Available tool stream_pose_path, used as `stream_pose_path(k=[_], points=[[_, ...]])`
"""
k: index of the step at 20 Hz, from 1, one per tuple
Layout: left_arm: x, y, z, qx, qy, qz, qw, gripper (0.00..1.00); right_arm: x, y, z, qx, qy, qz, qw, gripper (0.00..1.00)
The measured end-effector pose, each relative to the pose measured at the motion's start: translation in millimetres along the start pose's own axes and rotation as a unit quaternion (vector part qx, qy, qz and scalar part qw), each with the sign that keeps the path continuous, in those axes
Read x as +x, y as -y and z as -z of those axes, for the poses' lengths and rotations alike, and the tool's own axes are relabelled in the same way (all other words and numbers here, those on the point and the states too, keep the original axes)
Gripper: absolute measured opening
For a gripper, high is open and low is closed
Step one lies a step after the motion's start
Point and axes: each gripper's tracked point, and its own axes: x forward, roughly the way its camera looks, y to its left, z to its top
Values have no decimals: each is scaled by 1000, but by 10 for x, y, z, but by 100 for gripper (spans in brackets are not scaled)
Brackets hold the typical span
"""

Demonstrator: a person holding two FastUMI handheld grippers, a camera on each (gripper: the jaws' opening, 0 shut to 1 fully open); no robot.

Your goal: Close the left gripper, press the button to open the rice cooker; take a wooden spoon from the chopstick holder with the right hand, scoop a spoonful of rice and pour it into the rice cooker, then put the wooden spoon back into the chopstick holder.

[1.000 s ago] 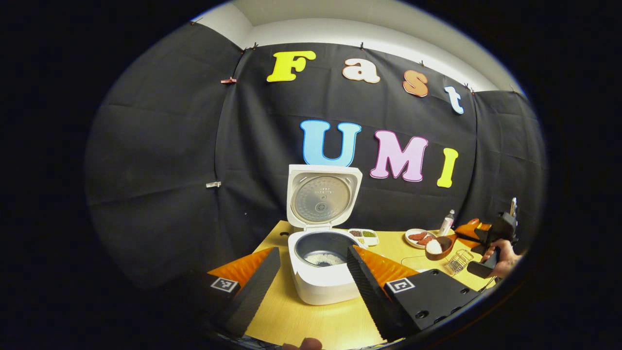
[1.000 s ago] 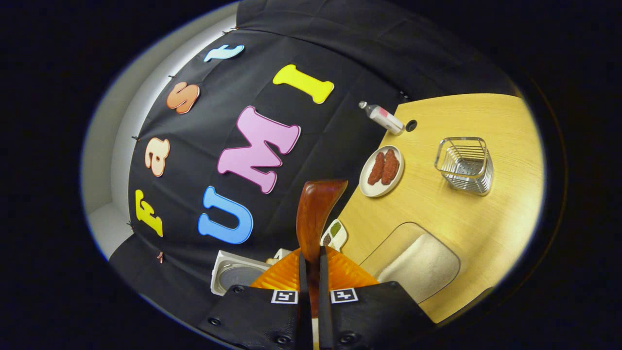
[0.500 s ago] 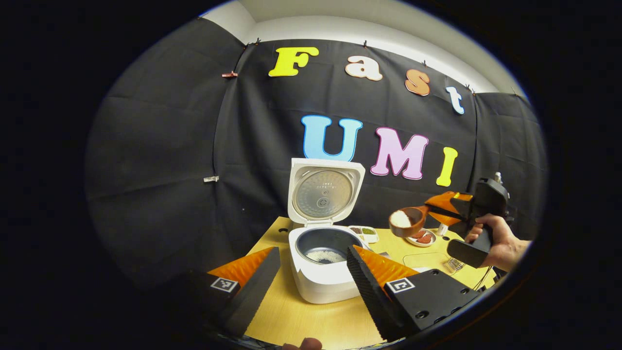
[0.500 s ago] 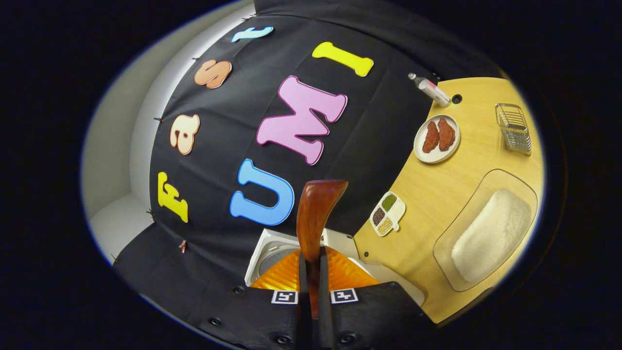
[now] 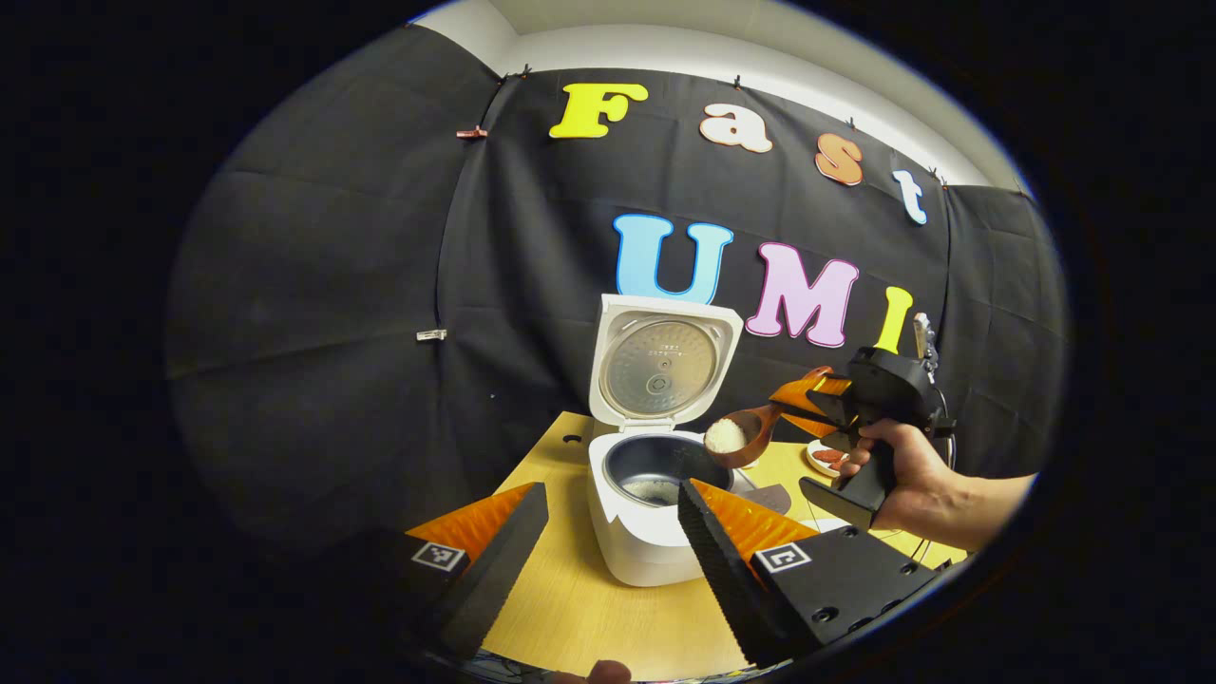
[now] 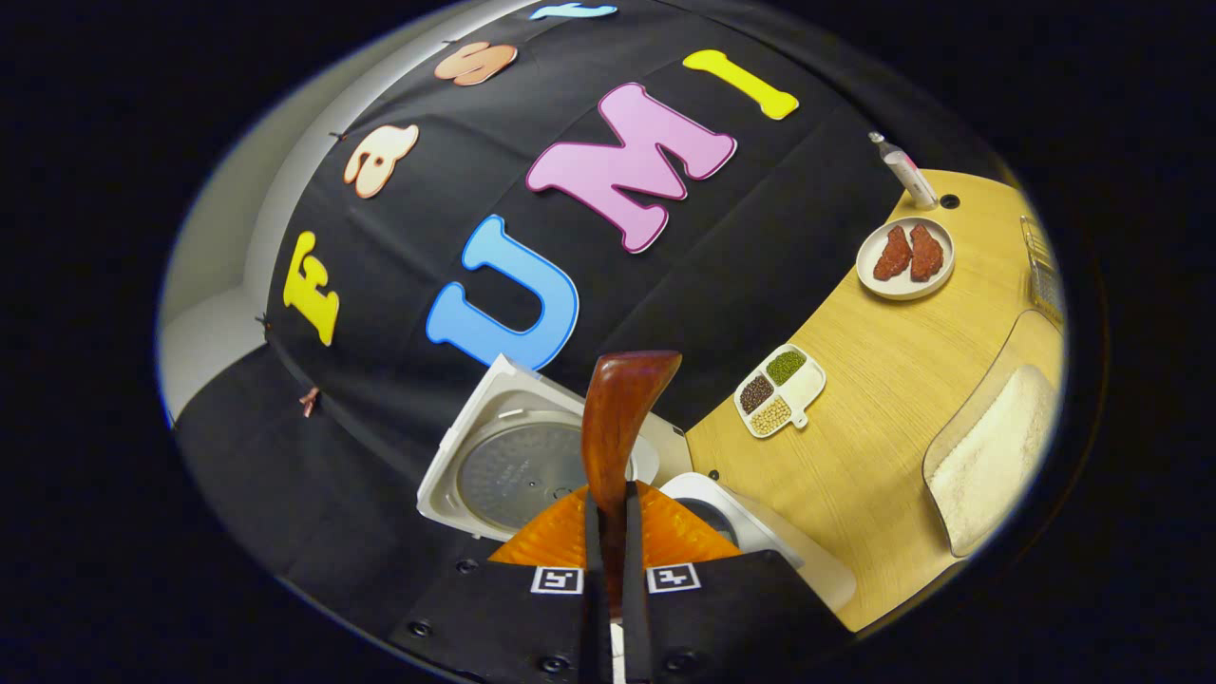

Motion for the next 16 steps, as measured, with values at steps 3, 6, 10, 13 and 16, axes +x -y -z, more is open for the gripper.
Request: stream_pose_path(k=[3,6,10,13,16], points=[[-4,-74,35,-4,-3,-6,1000,95,161,84,144,-45,-12,12,999,10],[-27,-116,82,-8,-8,-10,1000,95,319,96,231,-83,-20,25,996,9],[-41,-138,112,-8,-11,-13,1000,95,466,91,309,-163,-32,34,986,10],[-61,-145,121,-5,-12,-17,1000,95,546,91,346,-219,-40,36,974,10],[-78,-158,124,-5,-13,-21,1000,95,592,33,409,-272,-48,28,961,10]])
